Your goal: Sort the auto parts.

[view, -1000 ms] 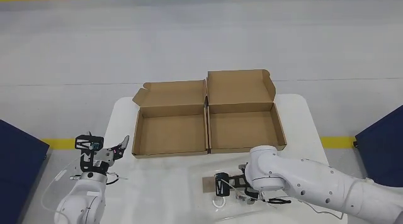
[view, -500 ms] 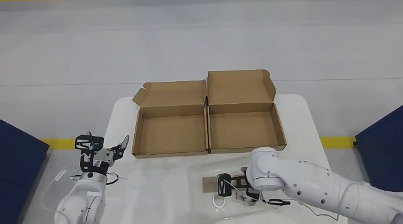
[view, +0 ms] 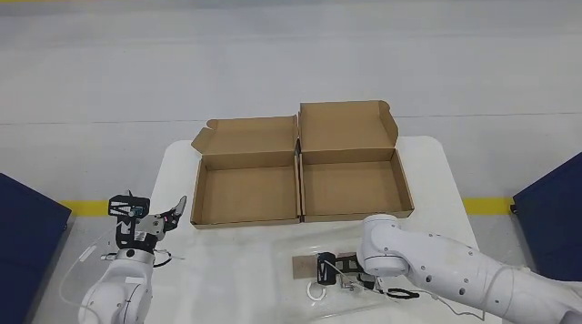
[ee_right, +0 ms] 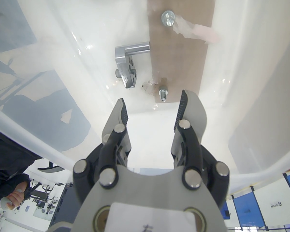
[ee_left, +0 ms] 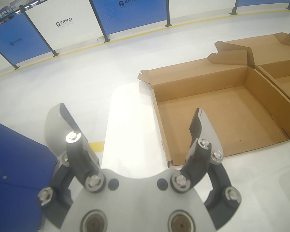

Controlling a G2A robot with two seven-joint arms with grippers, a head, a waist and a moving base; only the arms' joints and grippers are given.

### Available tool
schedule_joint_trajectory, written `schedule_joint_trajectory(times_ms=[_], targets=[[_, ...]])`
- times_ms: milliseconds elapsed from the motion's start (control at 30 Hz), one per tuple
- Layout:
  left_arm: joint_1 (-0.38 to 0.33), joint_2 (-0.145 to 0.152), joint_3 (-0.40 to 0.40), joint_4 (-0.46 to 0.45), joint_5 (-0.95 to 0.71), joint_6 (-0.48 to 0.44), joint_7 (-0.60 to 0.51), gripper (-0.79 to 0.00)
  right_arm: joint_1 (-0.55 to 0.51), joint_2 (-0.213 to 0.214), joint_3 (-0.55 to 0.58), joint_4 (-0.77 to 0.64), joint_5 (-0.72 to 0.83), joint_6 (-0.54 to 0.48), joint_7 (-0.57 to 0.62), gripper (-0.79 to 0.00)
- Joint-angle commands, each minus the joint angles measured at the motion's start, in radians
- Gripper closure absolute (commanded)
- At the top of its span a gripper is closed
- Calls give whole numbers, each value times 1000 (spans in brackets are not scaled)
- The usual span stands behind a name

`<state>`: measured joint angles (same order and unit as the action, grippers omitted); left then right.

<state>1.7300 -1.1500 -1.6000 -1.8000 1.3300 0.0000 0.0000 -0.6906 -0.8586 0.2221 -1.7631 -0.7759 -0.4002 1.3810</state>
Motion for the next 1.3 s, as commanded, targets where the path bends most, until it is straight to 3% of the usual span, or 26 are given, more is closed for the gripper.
schedule_joint_trajectory(times_ms=[0,1267], targets=[[0,0,0,0,0,0,0,-785,-3,-2,3,3,-4,1,2,-372],[0,0,0,0,0,0,0,-785,-59,-34,60,73,-52,-27,5,-111]])
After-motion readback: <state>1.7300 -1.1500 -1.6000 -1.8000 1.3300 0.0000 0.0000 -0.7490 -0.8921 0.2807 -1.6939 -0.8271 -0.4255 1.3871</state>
